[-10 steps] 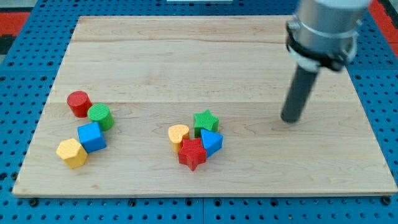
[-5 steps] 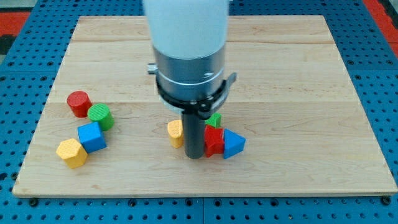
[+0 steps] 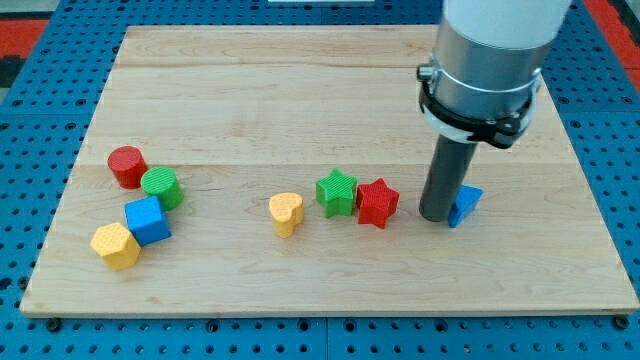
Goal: Move the blue triangle diagonally to the red star
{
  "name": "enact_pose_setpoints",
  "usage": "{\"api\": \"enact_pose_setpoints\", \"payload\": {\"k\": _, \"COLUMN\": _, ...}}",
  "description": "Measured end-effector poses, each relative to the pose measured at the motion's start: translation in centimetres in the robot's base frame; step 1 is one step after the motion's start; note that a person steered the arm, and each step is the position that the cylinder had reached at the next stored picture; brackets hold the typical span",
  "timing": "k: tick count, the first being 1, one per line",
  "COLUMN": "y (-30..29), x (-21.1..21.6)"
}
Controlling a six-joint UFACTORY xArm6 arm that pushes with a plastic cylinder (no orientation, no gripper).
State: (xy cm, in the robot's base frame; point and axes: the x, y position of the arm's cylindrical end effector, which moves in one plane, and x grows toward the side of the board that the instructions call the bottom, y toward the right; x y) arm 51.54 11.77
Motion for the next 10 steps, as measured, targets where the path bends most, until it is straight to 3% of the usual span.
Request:
{"api": "enact_pose_setpoints", "payload": {"k": 1, "y": -2.5, "x": 3.0}}
{"api": "enact_pose_setpoints", "payload": {"k": 2, "y": 0.0, "x": 3.2}}
{"api": "enact_pose_setpoints", "payload": {"k": 3, "y": 4.7, "x": -0.9}}
{"api": "enact_pose_setpoints", "payload": {"k": 6, "y": 1.9, "x": -7.3}}
{"api": "enact_pose_setpoints", "payload": {"k": 8, "y": -21.0, "x": -9.0}}
{"api": "enact_pose_setpoints", "payload": {"k": 10, "y": -22.4, "x": 0.9}}
